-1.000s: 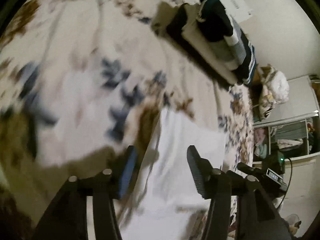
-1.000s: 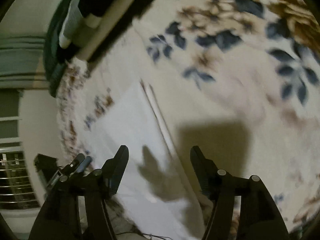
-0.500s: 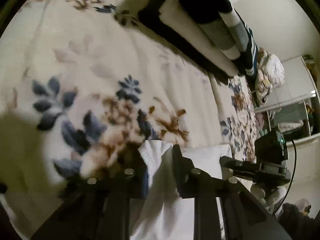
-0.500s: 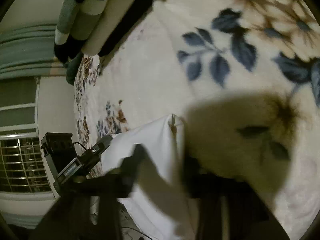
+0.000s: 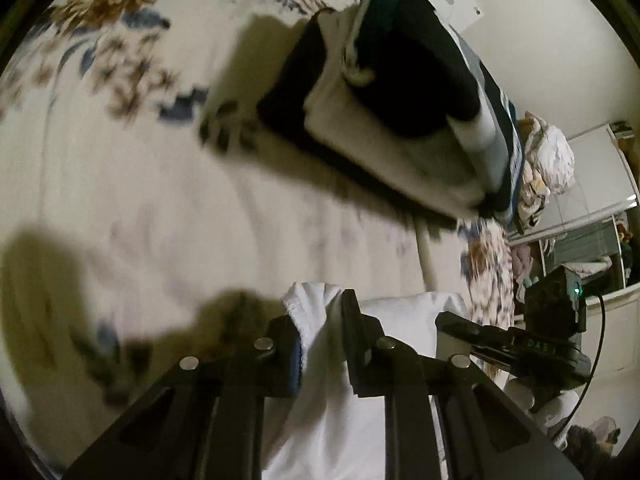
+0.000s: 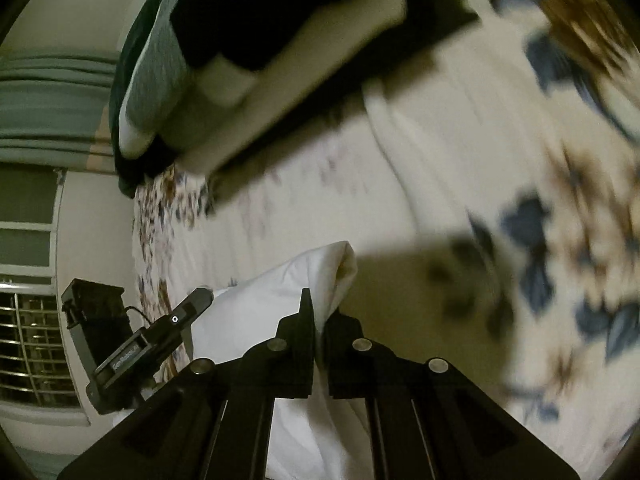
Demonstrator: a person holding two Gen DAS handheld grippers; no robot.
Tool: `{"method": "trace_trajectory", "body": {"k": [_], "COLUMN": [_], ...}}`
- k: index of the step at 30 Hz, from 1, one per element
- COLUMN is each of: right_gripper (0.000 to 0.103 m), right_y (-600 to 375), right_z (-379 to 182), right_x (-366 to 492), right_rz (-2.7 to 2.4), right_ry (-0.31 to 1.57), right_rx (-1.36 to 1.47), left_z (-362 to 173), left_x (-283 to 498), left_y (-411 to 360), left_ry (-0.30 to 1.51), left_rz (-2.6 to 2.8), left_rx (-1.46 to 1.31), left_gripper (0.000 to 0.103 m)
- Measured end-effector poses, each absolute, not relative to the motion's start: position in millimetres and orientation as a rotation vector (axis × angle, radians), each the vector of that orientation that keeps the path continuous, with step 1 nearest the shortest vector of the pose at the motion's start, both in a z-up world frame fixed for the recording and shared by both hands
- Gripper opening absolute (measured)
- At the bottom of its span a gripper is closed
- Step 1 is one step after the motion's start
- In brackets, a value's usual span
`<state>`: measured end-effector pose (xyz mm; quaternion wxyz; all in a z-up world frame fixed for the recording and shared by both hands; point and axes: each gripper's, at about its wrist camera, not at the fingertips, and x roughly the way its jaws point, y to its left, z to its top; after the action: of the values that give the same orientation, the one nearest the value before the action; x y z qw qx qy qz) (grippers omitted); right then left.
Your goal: Fold small clothes
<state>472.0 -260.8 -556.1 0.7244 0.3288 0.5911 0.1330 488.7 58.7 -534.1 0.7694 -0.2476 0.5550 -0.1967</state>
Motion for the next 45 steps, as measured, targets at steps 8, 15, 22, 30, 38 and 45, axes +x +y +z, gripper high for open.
{"method": "trace_trajectory", "body": {"k": [8,15,22,30,38,45], "right_gripper": [0.010,0.050,0.050,0.040,0.002,0.002], "right_y": [-257,-269,-284,-271,-270,-268], "right_z": [-564,-532,-540,-571,-538,-549], "right_x": [508,443,361,350,345,341], "right_rz": [0.211,0.135,0.073,0.075,0.012,-0.030], "right_ry": [1.425,1.416,1.435,1.379,1.311,1.410], "right_rx": [0.596,0.561,0.877,1.087,1.013,0.868], "left_z": [-557,-530,-536,-535,-507,-543], "left_x": [519,460,404,405,398,389], "left_y": [61,103,109,96,94,96], "left_ry": [1.316,1.289,1.341,1.255,1.210,1.299], "left_rz": [-0.444,-0.335,-0.248,-0.205,-0.220,-0.182], "left_rx": [-0.546,-0.596,-0.679,-0.773,-0.728,-0.664], "left_gripper": [0.023,0.027,0.027,0.006,0.006,0.007]}}
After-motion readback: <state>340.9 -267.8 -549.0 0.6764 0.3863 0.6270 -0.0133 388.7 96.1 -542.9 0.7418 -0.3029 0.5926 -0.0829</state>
